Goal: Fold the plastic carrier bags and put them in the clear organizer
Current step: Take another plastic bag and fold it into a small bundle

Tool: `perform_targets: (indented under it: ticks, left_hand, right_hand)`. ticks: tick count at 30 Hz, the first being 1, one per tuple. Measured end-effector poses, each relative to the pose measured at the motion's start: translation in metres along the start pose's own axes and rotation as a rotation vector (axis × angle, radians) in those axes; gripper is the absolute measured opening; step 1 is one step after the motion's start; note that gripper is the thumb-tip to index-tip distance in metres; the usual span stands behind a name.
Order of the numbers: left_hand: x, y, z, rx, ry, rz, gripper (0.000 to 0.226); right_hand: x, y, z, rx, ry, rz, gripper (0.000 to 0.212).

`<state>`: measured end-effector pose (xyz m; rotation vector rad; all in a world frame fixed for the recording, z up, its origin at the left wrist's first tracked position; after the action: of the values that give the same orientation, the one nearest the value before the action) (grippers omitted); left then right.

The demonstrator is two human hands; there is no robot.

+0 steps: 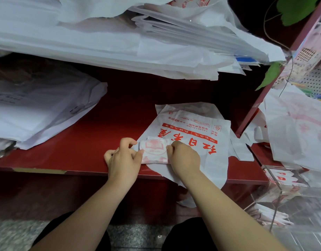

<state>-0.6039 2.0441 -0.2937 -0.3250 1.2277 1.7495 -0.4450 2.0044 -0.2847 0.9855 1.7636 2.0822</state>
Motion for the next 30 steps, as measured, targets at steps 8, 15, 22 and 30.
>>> perform_targets:
  ticks: [8,15,22,30]
  left_hand:
    - [-0.009,-0.001,-0.011,0.217,-0.178,-0.29,0.092]
    - [-0.019,-0.002,-0.019,0.221,-0.608,-0.029,0.052]
    - [-0.007,-0.01,-0.029,0.275,-0.622,0.026,0.031]
    - [0.005,-0.002,-0.018,0.139,-0.069,-0.255,0.036]
  right_hand:
    - [-0.019,0.002,-0.015,0.093,0.185,0.465,0.037]
    - [-0.033,0.006,-0.042,0.04,0.42,0.501,0.034]
    - [-0.037,0.001,-0.048,-0.027,0.474,0.479,0.024]
    - [-0.019,0.006,-0.038,-0.027,0.243,0.371,0.03]
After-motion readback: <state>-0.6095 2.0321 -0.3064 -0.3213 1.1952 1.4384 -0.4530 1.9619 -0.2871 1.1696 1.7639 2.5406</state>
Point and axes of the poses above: each hand's wrist, its own z-axis towards the middle knuckle, its own y-axis out of the back of the hand, x = y × z, the point moved 7 cm from there along z, towards the middle knuckle, and after that the axes turned 13 degrees about -y, right-handed, at the moved point
